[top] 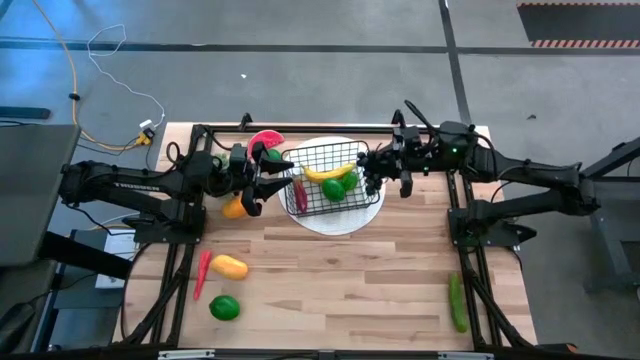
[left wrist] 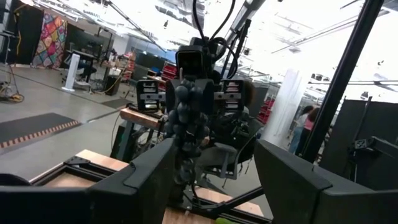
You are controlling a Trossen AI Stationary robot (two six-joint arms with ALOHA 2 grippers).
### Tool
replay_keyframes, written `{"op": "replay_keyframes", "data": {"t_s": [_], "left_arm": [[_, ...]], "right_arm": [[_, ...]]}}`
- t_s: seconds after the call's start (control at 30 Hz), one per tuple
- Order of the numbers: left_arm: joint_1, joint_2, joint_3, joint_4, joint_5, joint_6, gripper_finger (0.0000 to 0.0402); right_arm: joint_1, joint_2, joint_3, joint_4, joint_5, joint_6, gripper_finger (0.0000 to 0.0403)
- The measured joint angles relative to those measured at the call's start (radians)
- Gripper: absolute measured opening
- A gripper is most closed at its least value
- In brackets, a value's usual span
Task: Build produce basket
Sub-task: Put the black grapes into the black wire basket
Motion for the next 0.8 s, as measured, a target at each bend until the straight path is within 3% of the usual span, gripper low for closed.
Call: {"op": "replay_keyframes", "data": {"t_s": [0.37, 0.47, 0.6, 0.8], "left_arm": [[0.0, 0.0, 0.0, 0.001, 0.0, -0.001, 0.0211], [0.0, 0.0, 0.0, 0.038, -0.001, -0.042, 0.0211], [0.0, -0.001, 0.0, 0.096, -0.004, -0.091, 0.0211], [0.0, -0.001, 0.0, 0.112, -0.004, -0.08, 0.0211]], "right_arm": [[0.0, 0.0, 0.0, -0.002, 0.005, -0.02, 0.0026], [0.0, 0.016, 0.001, 0.003, 0.088, -0.005, 0.0026], [-0.008, 0.115, 0.073, -0.059, 0.144, -0.013, 0.0026], [-0.009, 0.363, 0.29, -0.247, 0.108, -0.093, 0.0026]]}}
